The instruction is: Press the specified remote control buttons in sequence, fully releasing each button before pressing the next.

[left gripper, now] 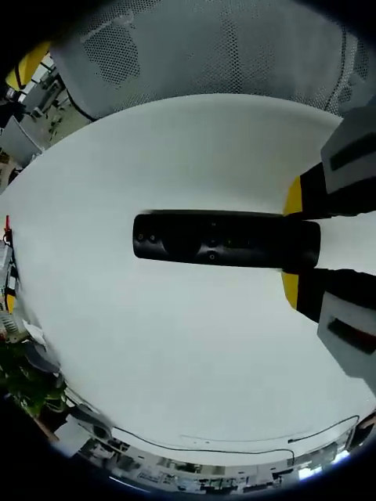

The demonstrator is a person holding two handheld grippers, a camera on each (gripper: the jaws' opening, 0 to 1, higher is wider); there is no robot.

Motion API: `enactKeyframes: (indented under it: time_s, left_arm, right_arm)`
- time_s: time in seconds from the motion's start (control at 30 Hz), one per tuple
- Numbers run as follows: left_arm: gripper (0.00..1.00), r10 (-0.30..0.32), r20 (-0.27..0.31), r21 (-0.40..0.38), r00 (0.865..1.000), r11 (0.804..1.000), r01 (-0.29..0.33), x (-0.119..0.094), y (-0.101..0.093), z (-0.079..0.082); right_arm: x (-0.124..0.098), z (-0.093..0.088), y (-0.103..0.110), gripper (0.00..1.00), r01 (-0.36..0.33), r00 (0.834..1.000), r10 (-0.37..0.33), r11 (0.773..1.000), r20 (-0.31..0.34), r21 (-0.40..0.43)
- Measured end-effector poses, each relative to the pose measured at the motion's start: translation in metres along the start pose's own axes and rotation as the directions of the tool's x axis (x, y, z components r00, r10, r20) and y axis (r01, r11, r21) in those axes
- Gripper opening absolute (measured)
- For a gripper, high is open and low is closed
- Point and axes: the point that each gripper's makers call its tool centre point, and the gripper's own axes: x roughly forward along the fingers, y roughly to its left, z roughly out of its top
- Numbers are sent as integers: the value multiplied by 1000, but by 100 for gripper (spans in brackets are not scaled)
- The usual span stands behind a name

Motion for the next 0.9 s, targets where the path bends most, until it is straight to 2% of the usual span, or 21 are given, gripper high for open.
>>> enactKeyframes:
  time_s: [0.9]
  left_arm:
    - [23, 12, 49, -33, 999, 999, -11, -3, -53, -6]
  right_arm:
    - [3, -8, 3, 0, -11, 999, 10, 1000, -41, -26]
